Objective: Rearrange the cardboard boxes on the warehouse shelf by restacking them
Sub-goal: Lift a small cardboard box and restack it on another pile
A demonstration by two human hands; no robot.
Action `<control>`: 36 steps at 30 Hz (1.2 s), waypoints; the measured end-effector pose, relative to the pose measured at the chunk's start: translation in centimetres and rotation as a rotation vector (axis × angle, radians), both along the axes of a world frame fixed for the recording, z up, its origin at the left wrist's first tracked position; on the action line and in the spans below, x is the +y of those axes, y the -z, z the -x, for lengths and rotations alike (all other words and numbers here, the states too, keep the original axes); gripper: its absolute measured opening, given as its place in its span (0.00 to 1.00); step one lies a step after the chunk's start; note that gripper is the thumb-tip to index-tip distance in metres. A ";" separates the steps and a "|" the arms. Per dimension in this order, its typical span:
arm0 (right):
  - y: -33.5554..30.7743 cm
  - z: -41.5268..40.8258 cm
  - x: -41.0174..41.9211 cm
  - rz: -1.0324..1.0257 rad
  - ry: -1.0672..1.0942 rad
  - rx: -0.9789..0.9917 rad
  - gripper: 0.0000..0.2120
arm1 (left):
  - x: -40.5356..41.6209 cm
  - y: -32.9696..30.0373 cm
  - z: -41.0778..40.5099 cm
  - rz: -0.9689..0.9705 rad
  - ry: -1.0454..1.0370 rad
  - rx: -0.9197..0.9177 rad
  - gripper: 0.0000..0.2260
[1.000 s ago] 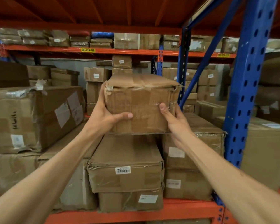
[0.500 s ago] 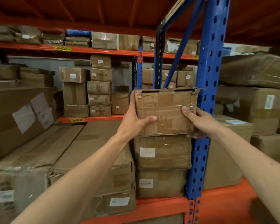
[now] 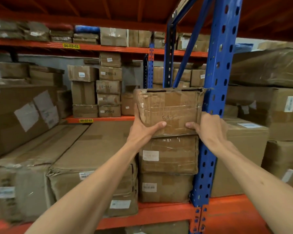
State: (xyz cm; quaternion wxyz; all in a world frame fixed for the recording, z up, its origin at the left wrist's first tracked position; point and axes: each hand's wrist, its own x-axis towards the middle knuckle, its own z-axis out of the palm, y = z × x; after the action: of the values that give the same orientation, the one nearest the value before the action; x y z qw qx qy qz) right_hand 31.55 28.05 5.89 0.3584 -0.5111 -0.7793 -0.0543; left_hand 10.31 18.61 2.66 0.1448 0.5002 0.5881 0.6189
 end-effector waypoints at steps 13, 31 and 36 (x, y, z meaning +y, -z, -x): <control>0.6 -0.2 -1.7 -0.221 -0.011 0.081 0.35 | 0.8 -0.1 3.1 0.134 0.118 0.109 0.59; -1.4 5.6 -7.9 -0.151 -0.638 0.171 0.38 | -11.5 -3.2 5.6 0.169 -0.199 0.179 0.53; -1.2 11.8 -11.2 -0.133 -0.834 0.181 0.40 | -21.3 -4.2 13.0 0.061 -0.502 0.189 0.49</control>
State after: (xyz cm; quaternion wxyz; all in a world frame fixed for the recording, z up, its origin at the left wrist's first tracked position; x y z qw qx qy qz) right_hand 19.72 16.88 7.11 0.4487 -0.1311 -0.8794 0.0900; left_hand -2.73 -2.71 6.84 -0.0538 0.3898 0.7229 0.5679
